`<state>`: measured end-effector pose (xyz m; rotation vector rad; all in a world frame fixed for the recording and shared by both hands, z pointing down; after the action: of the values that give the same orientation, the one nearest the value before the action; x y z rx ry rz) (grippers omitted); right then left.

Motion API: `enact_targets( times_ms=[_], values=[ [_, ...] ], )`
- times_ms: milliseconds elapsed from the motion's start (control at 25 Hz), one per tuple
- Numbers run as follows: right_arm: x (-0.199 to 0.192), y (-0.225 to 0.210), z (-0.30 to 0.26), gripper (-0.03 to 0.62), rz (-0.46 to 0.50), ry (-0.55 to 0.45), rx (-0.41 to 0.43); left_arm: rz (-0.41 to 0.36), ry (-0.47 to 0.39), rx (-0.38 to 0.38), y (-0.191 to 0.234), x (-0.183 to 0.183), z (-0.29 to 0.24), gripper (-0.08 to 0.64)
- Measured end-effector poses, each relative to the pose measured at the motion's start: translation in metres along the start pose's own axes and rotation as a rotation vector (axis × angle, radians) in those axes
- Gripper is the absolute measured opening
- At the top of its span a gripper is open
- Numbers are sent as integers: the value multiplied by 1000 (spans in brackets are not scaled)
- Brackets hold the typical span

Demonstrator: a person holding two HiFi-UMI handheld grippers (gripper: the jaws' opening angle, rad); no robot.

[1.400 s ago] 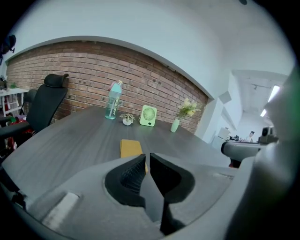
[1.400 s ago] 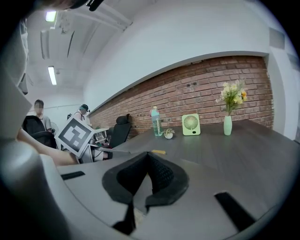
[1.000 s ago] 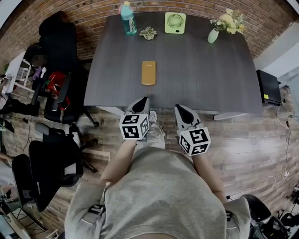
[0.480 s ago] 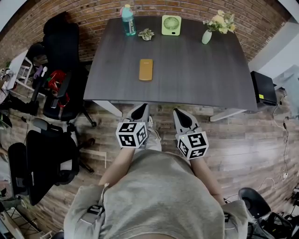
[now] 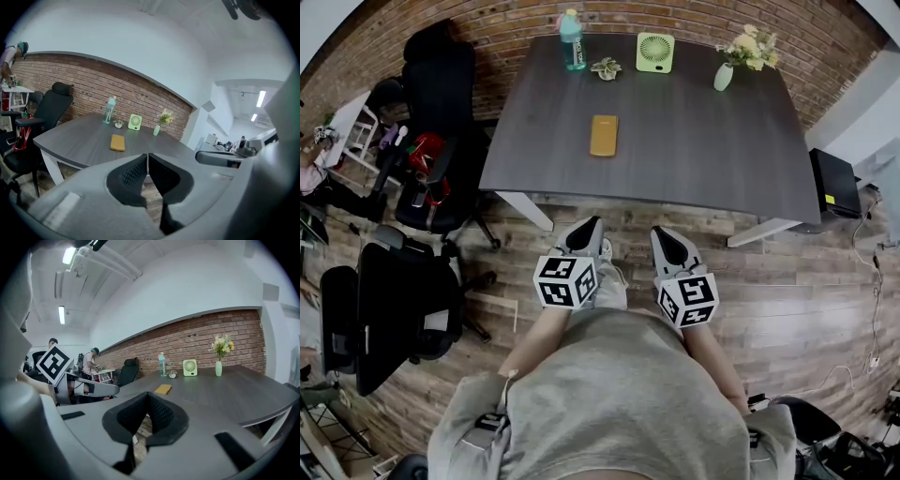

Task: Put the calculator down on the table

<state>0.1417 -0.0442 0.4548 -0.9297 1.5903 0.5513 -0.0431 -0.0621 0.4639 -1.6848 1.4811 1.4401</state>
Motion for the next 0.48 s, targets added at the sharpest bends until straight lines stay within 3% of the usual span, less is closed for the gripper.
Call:
enact_targets(
  times_ms=[480],
  values=[
    [8, 6, 5, 2, 38, -34, -38, 12, -12, -5, 2, 0, 4, 28]
  ],
)
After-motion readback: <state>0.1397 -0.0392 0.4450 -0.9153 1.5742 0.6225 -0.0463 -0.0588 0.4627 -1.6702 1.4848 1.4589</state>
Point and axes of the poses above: the fingertips, and each gripper's own axes: z backward along the fingers, y to its left, x out of its top, the point moved 7 cm from there along z, backward along the fingers, and after that the axes turned 4 degrees about x, right-handed, at the moved point
